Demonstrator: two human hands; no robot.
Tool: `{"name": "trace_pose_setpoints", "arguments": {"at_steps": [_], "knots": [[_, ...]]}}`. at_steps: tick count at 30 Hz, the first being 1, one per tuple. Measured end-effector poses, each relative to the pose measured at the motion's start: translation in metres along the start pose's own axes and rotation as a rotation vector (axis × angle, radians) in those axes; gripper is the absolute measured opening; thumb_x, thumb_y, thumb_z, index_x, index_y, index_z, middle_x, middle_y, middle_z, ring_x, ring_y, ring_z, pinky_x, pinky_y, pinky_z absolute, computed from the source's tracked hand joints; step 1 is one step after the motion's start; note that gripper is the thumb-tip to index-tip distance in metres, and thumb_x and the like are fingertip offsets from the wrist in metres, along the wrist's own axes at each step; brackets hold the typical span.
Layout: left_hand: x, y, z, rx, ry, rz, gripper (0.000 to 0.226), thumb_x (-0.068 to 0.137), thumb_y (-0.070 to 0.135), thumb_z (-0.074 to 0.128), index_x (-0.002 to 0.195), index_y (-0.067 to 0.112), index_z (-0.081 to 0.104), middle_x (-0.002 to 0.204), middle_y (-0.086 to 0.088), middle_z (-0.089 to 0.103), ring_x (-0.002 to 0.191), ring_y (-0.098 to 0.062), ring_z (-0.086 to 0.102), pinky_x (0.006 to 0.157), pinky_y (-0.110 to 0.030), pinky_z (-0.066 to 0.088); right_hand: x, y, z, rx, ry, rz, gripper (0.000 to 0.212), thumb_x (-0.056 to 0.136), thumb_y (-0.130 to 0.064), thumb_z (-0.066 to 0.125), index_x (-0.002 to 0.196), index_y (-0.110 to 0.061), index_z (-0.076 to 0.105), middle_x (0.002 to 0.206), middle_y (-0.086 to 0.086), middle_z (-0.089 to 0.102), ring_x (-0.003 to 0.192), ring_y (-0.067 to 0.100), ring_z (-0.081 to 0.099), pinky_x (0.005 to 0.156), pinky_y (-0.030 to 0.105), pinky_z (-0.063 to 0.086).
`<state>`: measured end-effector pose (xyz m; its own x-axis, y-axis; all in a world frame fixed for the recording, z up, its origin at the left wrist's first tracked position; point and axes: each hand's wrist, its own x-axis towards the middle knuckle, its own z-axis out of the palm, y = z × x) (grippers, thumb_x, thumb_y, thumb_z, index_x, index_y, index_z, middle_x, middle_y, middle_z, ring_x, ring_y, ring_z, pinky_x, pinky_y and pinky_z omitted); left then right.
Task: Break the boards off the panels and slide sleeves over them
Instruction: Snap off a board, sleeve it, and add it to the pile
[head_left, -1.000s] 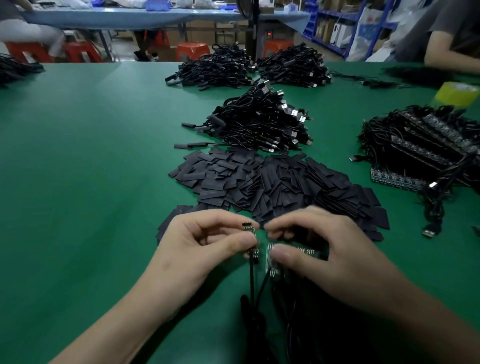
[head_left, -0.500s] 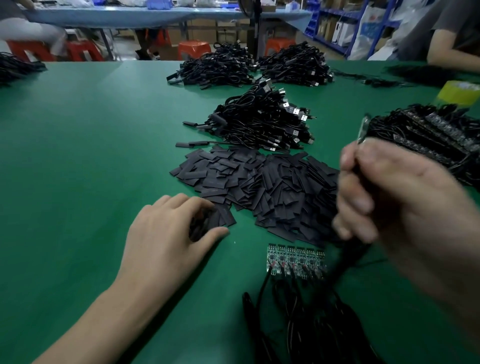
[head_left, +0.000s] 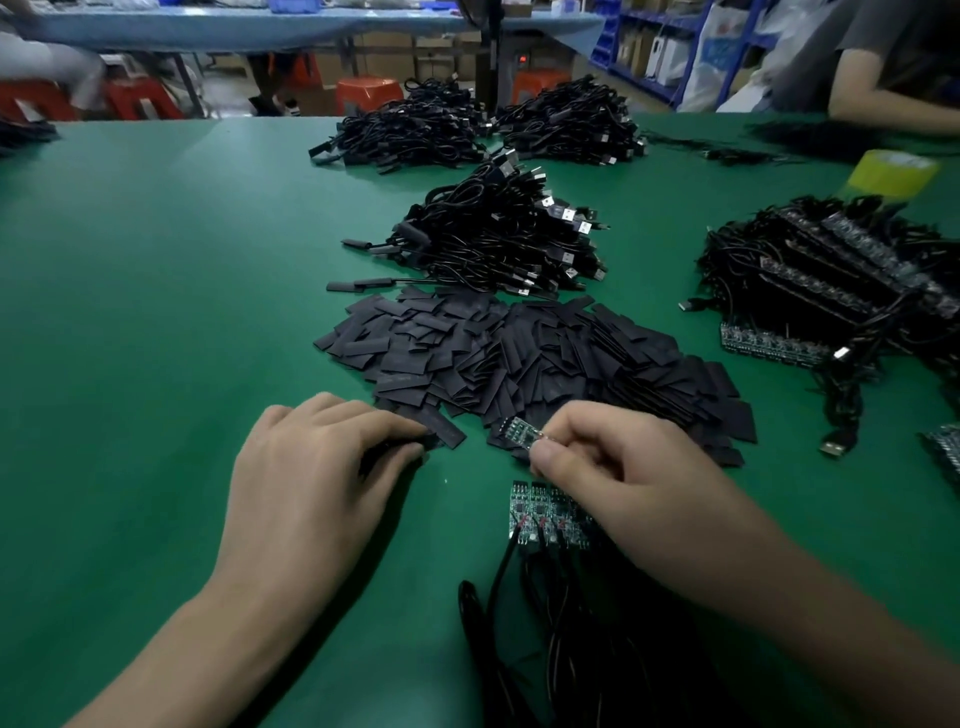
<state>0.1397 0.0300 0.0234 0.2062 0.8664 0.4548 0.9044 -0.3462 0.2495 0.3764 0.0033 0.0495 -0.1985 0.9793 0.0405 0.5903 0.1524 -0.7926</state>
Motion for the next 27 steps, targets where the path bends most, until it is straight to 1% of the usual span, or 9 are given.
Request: {"name": "trace_pose_setpoints", "arguments": {"at_steps": [3,5,8,10,12,15,18,22,27], "knots": [[0.001,0.001,0.0,-0.055,0.068,0.101,0.008,0.089,0.041,0.073,0.094,0.036,0.078,0.092,0.022,0.072,0.093,-0.009,0.065,0.085,-0.034,0.041,0.0,-0.001,0.01,0.048,0.06,-0.028,0.027,0.095,-0.043,0.063,0.079,-0.021,0.062,0.056,-0.006,0.039,0.052,0.004,0.034,0.052,0.022,0.031],[-0.002,0.009,0.001,-0.241,0.045,0.139,0.013,0.088,0.041,0.072,0.098,0.035,0.078,0.093,0.023,0.072,0.092,-0.003,0.067,0.087,-0.029,0.047,-0.001,-0.002,0.014,0.076,0.081,-0.048,0.028,0.093,-0.042,0.066,0.079,-0.019,0.063,0.056,-0.002,0.045,0.053,0.003,0.037,0.051,0.022,0.03],[-0.009,0.026,0.003,-0.702,-0.094,0.015,0.017,0.081,0.032,0.078,0.097,0.034,0.076,0.086,0.015,0.075,0.074,-0.005,0.073,0.071,-0.016,0.054,-0.001,-0.002,0.015,0.106,0.083,-0.067,0.031,0.094,-0.041,0.067,0.076,-0.015,0.062,0.054,-0.008,0.042,0.052,0.002,0.036,0.049,0.023,0.028],[-0.011,0.032,0.007,-0.847,-0.119,-0.032,0.018,0.079,0.027,0.082,0.095,0.033,0.075,0.083,0.007,0.075,0.064,-0.011,0.074,0.066,-0.02,0.057,-0.002,-0.001,0.013,0.1,0.068,-0.069,0.037,0.095,-0.04,0.067,0.076,-0.009,0.061,0.056,-0.007,0.039,0.053,0.004,0.036,0.05,0.027,0.028],[-0.011,0.033,0.007,-0.844,-0.103,0.002,0.018,0.079,0.03,0.081,0.096,0.034,0.076,0.081,0.008,0.075,0.065,-0.009,0.073,0.069,-0.02,0.056,-0.002,0.0,0.012,0.099,0.076,-0.07,0.039,0.095,-0.038,0.066,0.076,-0.005,0.06,0.057,-0.005,0.04,0.054,0.006,0.036,0.05,0.028,0.028],[-0.01,0.033,0.004,-0.638,-0.035,0.169,0.026,0.08,0.04,0.081,0.104,0.034,0.075,0.085,0.013,0.072,0.077,-0.006,0.069,0.074,-0.017,0.051,-0.002,0.0,0.012,0.115,0.127,-0.058,0.042,0.096,-0.037,0.065,0.075,-0.001,0.059,0.056,-0.005,0.037,0.053,0.007,0.033,0.05,0.03,0.026],[-0.012,0.034,0.005,-0.541,0.039,0.243,0.026,0.081,0.033,0.081,0.105,0.024,0.077,0.09,0.015,0.071,0.081,-0.001,0.067,0.076,-0.016,0.051,-0.003,0.001,0.013,0.145,0.106,-0.045,0.042,0.097,-0.04,0.064,0.077,-0.003,0.061,0.056,-0.005,0.04,0.053,0.007,0.035,0.051,0.035,0.027],[-0.01,0.029,0.004,-0.582,0.083,0.1,0.023,0.079,0.038,0.079,0.098,0.027,0.08,0.091,0.021,0.074,0.084,0.001,0.07,0.079,-0.015,0.051,-0.003,0.006,0.004,0.238,0.072,0.008,0.05,0.095,-0.062,0.044,0.09,-0.02,0.07,0.057,-0.014,0.046,0.051,0.0,0.04,0.055,0.021,0.031],[-0.009,0.026,0.005,-0.677,0.074,0.0,0.021,0.074,0.039,0.08,0.094,0.032,0.08,0.088,0.023,0.075,0.083,-0.002,0.072,0.078,-0.014,0.052,-0.007,0.014,-0.01,0.108,-0.08,-0.008,0.042,0.098,-0.052,0.038,0.08,-0.025,0.065,0.058,-0.006,0.038,0.054,0.008,0.038,0.056,0.029,0.033]]}}
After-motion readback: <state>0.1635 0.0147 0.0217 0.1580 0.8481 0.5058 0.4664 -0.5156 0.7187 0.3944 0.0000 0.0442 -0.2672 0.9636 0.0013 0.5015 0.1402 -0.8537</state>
